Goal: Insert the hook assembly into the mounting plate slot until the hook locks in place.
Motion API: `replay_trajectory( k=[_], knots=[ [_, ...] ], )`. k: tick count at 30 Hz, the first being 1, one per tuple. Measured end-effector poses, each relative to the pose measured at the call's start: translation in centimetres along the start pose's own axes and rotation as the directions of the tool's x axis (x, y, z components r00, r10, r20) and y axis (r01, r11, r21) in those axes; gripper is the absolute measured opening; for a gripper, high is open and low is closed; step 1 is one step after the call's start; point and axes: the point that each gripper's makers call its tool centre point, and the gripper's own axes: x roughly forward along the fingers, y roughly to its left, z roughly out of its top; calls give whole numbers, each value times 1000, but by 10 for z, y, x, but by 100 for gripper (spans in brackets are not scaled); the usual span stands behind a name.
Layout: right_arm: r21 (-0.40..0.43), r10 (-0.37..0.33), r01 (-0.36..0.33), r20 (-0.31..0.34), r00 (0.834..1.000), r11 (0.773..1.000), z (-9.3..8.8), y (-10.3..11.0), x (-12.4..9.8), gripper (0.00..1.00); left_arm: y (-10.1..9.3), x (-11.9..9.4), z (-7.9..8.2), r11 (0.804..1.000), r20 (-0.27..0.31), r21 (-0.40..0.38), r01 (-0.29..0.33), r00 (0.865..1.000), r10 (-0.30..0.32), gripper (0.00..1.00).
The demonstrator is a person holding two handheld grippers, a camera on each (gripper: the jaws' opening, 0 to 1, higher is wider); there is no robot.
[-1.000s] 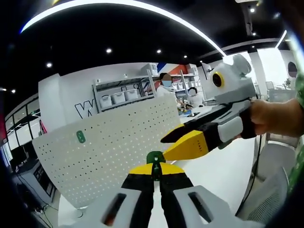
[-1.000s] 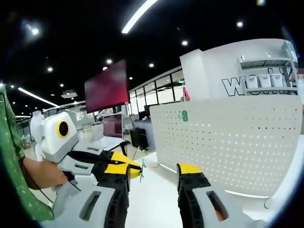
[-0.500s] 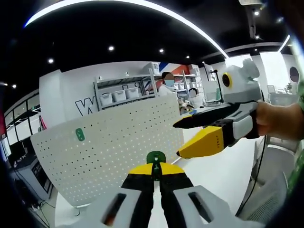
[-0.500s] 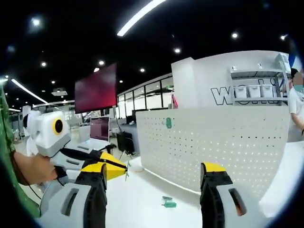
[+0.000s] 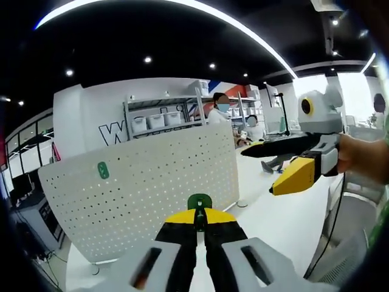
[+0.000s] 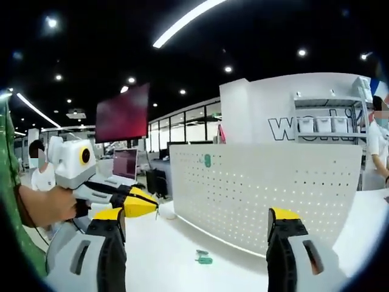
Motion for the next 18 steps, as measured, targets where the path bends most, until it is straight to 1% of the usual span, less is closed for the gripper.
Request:
replay_trajectory(
  k=[4,9,14,15,18],
  knots=[
    [20,6,-6,20,1000,1000,5,-10,-11,99,8,6,3,1000,3,-19,-12,1000,12,2],
    [14,-7,6,19,1000,1000,5,-23,-26,99,22,16,8,999,12,-38,-34,999,34,2],
    [10,-22,22,16,1000,1000,4,-31,-38,99,46,32,14,995,17,-67,-79,997,80,2],
    [8,-25,25,17,1000,1000,4,-35,-42,99,51,34,14,994,18,-75,-85,996,87,2],
    [0,-30,30,13,999,1000,4,-37,-49,99,67,42,18,989,22,-91,-118,992,120,2]
  ],
)
